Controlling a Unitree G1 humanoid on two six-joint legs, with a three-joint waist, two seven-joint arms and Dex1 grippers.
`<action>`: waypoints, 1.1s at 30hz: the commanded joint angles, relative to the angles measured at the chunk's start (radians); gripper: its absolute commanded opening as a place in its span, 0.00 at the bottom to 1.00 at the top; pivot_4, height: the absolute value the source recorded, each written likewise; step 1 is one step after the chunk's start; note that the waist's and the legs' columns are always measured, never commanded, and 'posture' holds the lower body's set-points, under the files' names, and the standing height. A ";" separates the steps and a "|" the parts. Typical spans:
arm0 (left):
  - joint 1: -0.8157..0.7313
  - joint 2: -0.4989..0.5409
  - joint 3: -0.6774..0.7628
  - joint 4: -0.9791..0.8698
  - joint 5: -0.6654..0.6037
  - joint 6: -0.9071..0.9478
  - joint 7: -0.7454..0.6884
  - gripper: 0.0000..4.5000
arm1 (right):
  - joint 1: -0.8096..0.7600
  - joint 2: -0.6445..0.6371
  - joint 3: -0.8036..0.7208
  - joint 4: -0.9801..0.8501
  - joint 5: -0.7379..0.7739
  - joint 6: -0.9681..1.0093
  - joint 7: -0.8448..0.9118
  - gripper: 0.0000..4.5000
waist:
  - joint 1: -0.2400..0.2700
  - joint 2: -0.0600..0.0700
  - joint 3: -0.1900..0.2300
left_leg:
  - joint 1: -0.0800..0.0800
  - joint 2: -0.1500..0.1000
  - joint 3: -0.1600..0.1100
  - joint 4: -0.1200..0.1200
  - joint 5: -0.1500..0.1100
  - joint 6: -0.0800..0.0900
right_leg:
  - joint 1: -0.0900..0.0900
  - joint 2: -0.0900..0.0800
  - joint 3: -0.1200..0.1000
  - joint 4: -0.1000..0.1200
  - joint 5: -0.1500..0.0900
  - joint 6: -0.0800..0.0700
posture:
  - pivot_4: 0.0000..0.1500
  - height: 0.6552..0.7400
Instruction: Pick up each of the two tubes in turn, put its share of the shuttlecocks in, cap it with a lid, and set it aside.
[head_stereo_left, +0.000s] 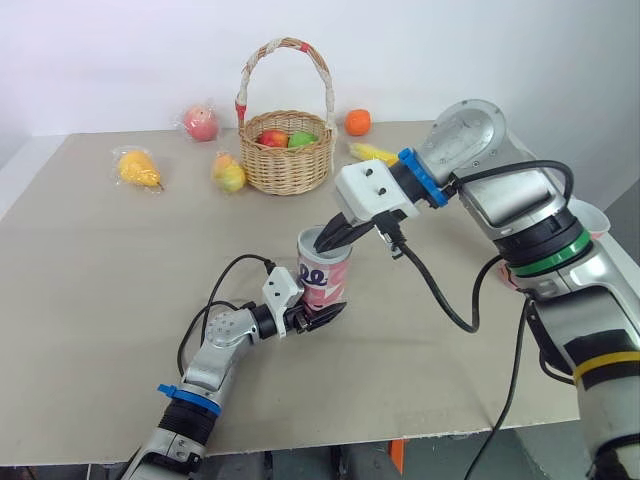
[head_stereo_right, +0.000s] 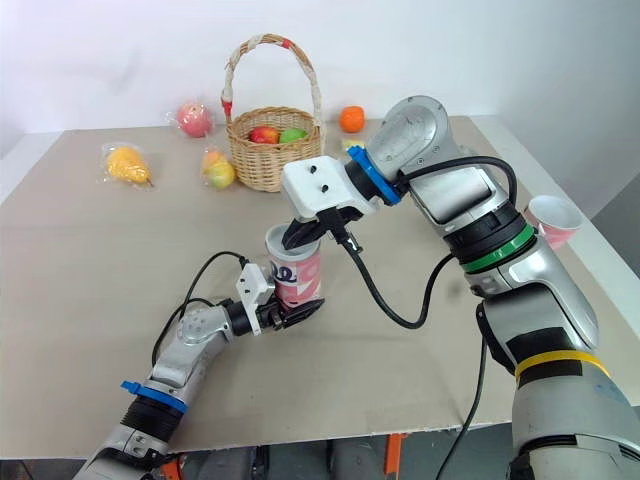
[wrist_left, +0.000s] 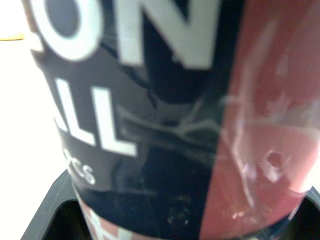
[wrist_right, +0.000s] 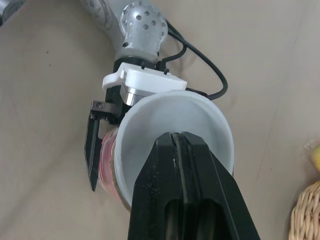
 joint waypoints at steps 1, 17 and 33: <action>0.020 -0.009 -0.014 0.024 0.004 0.015 0.009 0.72 | 0.005 -0.005 0.038 0.000 -0.031 -0.037 0.050 0.02 | 0.000 0.000 0.000 | 0.000 0.000 0.000 0.000 0.000 0.000 | 0.000 0.000 0.000 0.000 0.000 0.000 | 1.00 1.00; 0.028 -0.008 -0.015 0.013 0.006 0.022 0.010 0.72 | 0.111 0.033 0.058 0.015 -0.215 -0.163 0.038 0.02 | -0.001 0.001 -0.007 | 0.006 0.001 0.001 0.000 0.000 0.000 | 0.005 0.001 0.000 0.000 0.000 -0.001 | 1.00 1.00; 0.027 -0.009 -0.016 0.013 0.004 0.025 0.012 0.72 | 0.196 0.063 0.061 -0.002 -0.288 -0.212 0.040 0.02 | -0.002 0.002 -0.023 | 0.013 0.002 0.001 -0.002 -0.003 0.001 | 0.010 0.002 -0.001 0.000 -0.004 -0.004 | 1.00 1.00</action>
